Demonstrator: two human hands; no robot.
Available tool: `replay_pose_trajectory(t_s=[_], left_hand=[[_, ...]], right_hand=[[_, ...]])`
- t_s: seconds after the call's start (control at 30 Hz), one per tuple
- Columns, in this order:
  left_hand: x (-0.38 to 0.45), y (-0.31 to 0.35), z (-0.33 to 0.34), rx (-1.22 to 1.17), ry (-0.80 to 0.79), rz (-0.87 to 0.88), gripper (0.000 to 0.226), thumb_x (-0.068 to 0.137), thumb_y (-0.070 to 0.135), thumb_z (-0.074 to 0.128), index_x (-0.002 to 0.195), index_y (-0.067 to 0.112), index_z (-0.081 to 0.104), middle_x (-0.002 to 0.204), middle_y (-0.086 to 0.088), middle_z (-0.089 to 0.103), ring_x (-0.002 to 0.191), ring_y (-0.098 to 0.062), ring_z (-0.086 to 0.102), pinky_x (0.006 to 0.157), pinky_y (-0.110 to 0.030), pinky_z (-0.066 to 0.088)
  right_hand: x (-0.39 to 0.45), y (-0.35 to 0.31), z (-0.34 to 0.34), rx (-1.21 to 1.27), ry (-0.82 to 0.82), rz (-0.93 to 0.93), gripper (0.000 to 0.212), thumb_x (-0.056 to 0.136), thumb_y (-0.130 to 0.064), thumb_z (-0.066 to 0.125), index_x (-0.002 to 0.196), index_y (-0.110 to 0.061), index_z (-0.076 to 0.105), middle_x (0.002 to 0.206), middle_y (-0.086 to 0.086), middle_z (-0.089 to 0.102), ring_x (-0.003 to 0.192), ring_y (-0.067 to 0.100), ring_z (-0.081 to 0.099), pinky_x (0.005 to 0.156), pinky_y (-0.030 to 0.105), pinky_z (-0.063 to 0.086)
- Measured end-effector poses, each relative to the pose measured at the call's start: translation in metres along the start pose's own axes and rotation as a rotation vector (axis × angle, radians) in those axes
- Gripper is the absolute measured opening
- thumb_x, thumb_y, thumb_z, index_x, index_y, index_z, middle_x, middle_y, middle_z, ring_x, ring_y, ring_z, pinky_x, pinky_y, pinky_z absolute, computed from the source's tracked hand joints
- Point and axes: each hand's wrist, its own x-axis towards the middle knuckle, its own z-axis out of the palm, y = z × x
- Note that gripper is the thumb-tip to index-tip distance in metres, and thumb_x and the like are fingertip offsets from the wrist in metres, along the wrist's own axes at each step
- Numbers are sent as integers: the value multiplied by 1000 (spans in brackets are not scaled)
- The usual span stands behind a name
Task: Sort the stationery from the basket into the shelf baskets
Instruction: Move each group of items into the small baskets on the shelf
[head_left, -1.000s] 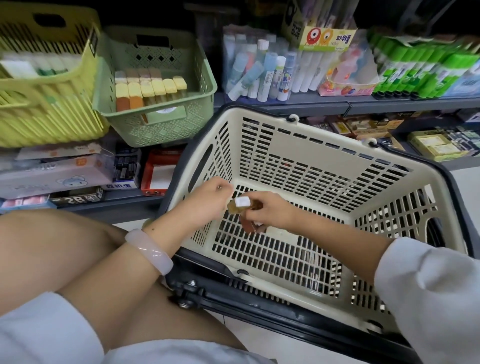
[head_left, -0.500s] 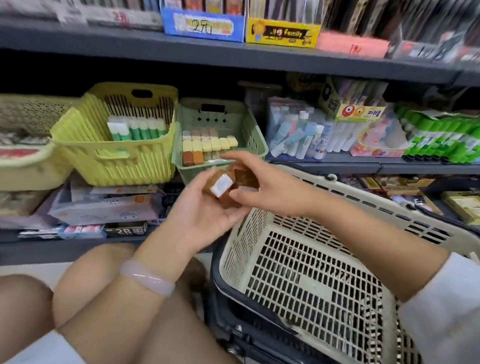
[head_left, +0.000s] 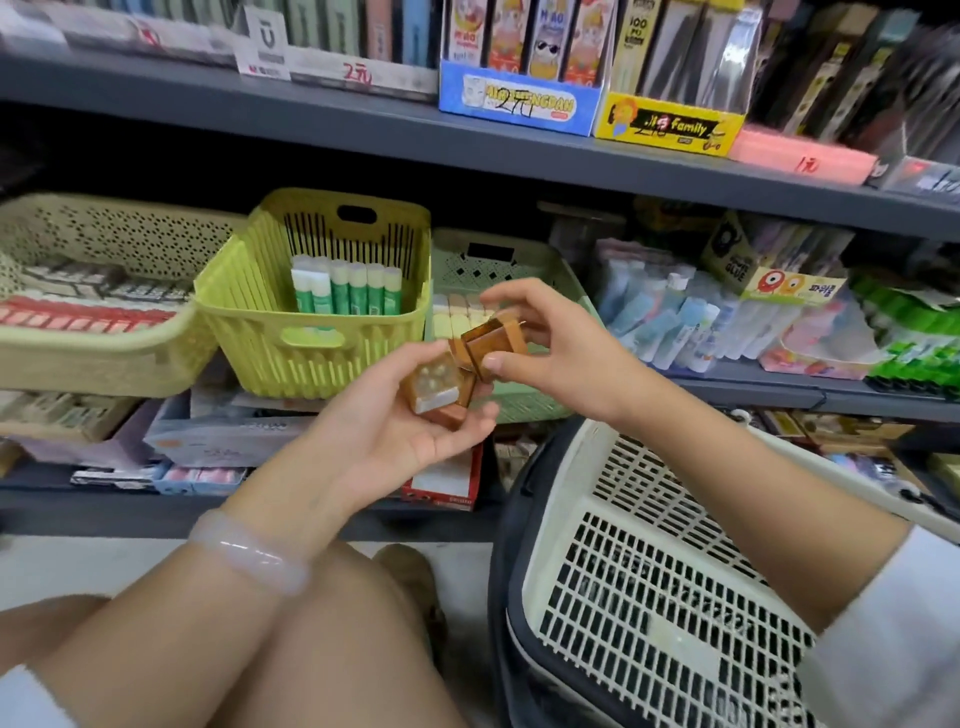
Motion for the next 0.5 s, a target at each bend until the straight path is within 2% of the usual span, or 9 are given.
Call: replay_pose_trajectory(t_s=[0.07, 0.1, 0.17, 0.33, 0.4, 0.5], left_hand=[[3, 4, -5, 14, -14, -19, 33, 70, 22, 65, 97, 4, 65, 94, -24, 64, 81, -36, 65, 66, -38, 57], [4, 5, -6, -2, -27, -28, 36, 70, 23, 64, 101, 4, 63, 94, -25, 64, 79, -36, 65, 64, -36, 57], [5, 7, -8, -56, -52, -37, 35, 70, 23, 64, 100, 5, 63, 93, -27, 65, 77, -37, 66, 60, -36, 57], [9, 8, -12, -105, -92, 45, 34, 70, 21, 66, 103, 12, 70, 100, -27, 66, 84, -39, 66, 63, -37, 56], [11, 8, -12, -78, -95, 96, 36, 72, 20, 64, 107, 16, 70, 99, -22, 68, 85, -36, 67, 67, -37, 55], [13, 6, -11, -13, -85, 150, 33, 73, 20, 62, 104, 17, 71, 96, -17, 70, 83, -34, 68, 71, -37, 55]], right_hand=[[7, 2, 1, 55, -13, -24, 36, 83, 0, 63, 108, -22, 50, 104, -13, 57, 97, -3, 57, 87, 14, 46], [8, 4, 1, 94, -29, -34, 35, 83, 4, 61, 105, -21, 52, 104, -9, 59, 96, -5, 57, 85, 13, 46], [11, 8, 1, 168, -52, -48, 38, 81, 13, 55, 100, -20, 57, 108, 1, 61, 100, -1, 58, 82, 13, 46], [18, 17, 6, 322, -34, -26, 54, 83, 18, 44, 88, -27, 73, 117, -5, 60, 109, 9, 59, 83, 19, 49], [19, 20, 8, 380, -33, -5, 50, 82, 11, 44, 88, -28, 75, 114, -8, 65, 109, 9, 60, 84, 20, 50], [18, 22, 9, 468, -27, 42, 27, 84, -11, 52, 93, -25, 74, 111, -2, 68, 108, 16, 62, 90, 28, 50]])
